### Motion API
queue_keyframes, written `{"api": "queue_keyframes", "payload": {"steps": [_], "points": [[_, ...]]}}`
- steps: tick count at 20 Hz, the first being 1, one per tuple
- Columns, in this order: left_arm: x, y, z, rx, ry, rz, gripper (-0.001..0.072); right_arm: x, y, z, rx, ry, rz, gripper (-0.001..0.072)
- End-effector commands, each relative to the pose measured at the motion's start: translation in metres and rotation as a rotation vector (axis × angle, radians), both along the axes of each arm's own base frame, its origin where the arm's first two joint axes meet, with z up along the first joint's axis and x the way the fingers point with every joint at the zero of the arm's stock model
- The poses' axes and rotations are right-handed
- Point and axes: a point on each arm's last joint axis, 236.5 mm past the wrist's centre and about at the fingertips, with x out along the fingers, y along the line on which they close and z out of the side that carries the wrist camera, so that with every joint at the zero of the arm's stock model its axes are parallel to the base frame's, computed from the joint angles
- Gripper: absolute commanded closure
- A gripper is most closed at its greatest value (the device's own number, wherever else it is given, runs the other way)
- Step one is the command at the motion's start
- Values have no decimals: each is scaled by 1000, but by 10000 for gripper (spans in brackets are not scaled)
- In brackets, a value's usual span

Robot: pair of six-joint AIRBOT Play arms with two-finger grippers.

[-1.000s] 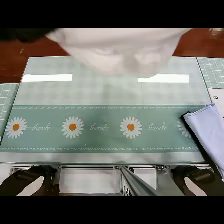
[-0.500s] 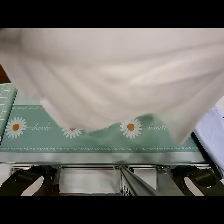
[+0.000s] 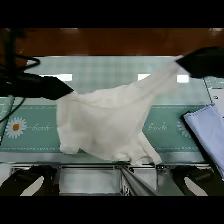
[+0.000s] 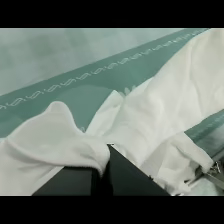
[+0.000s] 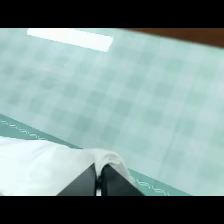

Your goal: Fold the shirts.

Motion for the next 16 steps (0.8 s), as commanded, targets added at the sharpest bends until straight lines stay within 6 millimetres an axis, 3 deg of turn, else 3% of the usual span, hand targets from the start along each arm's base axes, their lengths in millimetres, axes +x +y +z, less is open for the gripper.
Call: {"api": "queue_keyframes", "payload": {"steps": [1, 3, 4, 5, 6, 7, 8, 10, 12, 13, 14, 16], "points": [[41, 5, -71, 17, 40, 106, 677, 76, 22, -83, 54, 141, -52, 696], [53, 4, -95, 27, 86, 121, 674, 98, 34, -124, 93, 232, -70, 696], [56, 3, -106, 34, 108, 124, 602, 104, 37, -141, 107, 271, -84, 696], [58, 3, -116, 41, 131, 125, 270, 109, 38, -155, 128, 313, -107, 598], [59, 6, -123, 57, 147, 125, 13, 109, 38, -164, 155, 360, -117, 142], [60, 16, -127, 94, 158, 123, 5, 105, 32, -171, 151, 394, -98, 76], [62, 34, -128, 137, 168, 135, 5, 98, 18, -175, 130, 429, -89, 77], [58, 86, -131, 231, 242, 220, 7, 73, -33, -182, 37, 525, -89, 78], [29, 131, -151, 278, 403, 284, 8, 23, -95, -198, -112, 684, -133, 93], [6, 145, -167, 278, 509, 304, 8, -15, -114, -209, -162, 775, -133, 98], [-15, 153, -184, 274, 592, 322, 8, -39, -122, -221, -170, 799, -162, 98], [-46, 161, -216, 260, 703, 354, 8, -78, -116, -247, -133, 818, -194, 98]]}}
